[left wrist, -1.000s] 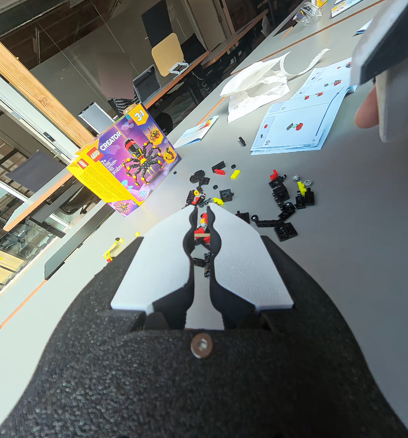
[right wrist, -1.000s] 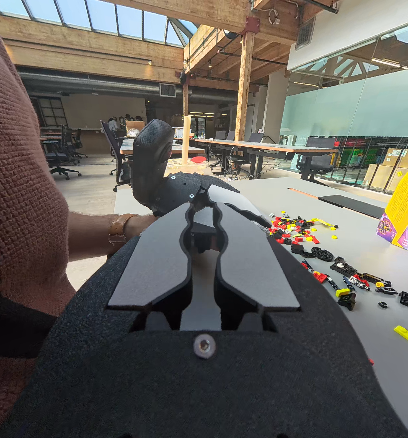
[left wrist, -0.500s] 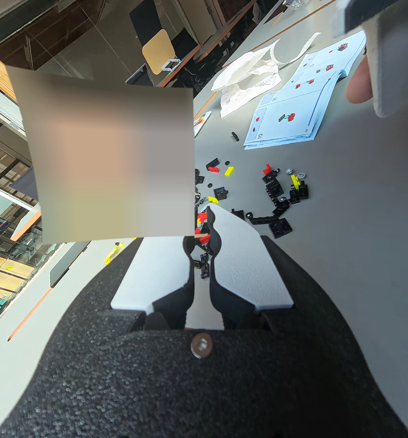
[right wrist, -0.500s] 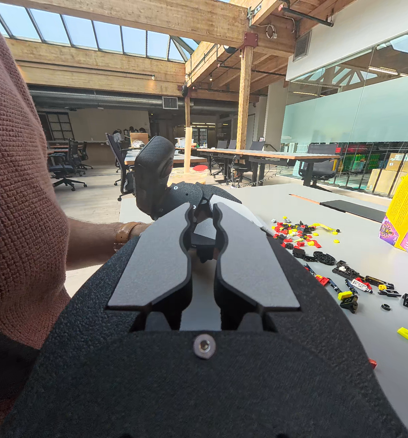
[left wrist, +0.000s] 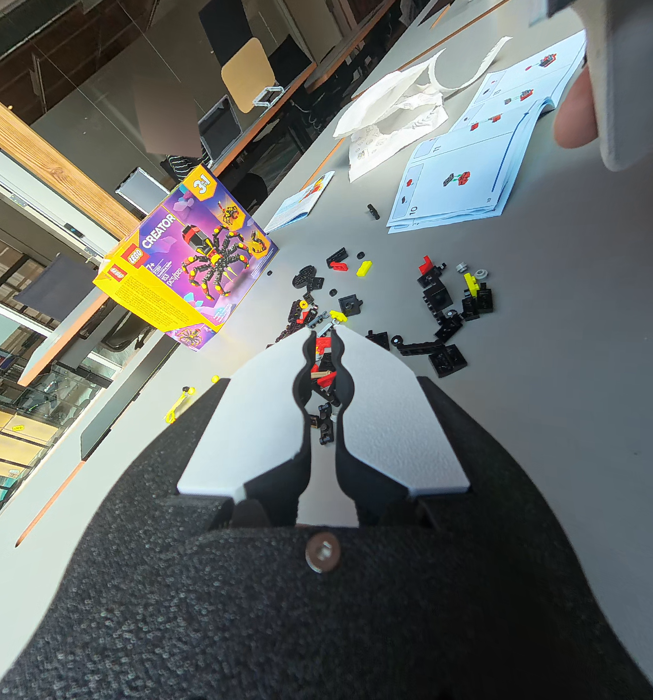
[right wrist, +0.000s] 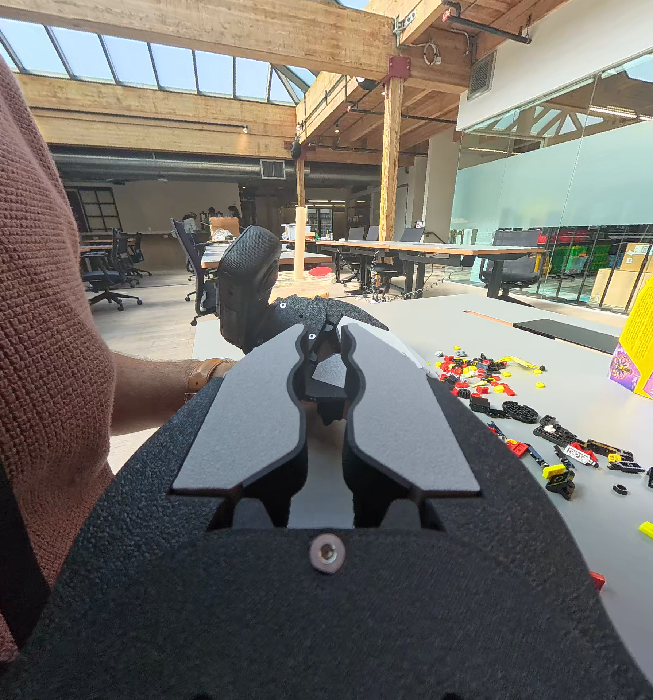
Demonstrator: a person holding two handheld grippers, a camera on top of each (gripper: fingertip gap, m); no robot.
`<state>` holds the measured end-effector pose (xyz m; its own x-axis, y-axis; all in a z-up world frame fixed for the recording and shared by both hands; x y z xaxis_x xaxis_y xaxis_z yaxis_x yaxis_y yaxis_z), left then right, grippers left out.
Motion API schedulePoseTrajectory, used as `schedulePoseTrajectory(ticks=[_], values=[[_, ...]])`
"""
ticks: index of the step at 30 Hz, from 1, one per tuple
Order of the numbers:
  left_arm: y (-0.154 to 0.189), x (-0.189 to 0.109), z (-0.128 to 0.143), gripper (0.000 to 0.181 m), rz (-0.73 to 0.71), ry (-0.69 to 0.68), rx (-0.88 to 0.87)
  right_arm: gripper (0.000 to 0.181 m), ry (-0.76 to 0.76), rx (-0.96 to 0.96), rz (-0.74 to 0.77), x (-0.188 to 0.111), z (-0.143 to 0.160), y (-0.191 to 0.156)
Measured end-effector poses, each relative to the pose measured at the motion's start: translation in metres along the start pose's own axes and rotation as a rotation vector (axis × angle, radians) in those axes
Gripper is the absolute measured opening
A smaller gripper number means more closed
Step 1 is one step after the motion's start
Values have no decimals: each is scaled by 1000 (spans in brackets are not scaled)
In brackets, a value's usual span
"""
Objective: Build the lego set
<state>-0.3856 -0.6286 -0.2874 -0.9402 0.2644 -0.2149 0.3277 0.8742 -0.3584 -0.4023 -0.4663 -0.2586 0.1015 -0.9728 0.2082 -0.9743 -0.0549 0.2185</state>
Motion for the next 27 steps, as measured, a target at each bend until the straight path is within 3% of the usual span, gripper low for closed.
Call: schedulePoseTrajectory(ticks=[1,17,27], values=[[0,0,0,7,1,0,0,15,3,1,0,0,0,0],[1,0,0,7,4,-3,9,15,0,3,-2,-1,-1,-1],[-11,-10,-5,3,-98,64,-36,15,-9,-7,-6,-1,-2,-4]])
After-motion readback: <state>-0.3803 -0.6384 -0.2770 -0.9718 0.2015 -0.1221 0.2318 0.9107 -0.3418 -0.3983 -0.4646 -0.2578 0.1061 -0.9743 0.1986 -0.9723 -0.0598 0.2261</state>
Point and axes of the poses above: each gripper's, where its closed fingertips meet, x out along the fingers, z out of its underside, y = z × x across the jaws, the point moved 9 cm from there along -x, back along the fingers, and after that the axes turned 14 degrees about -x, right-handed, at the moved point
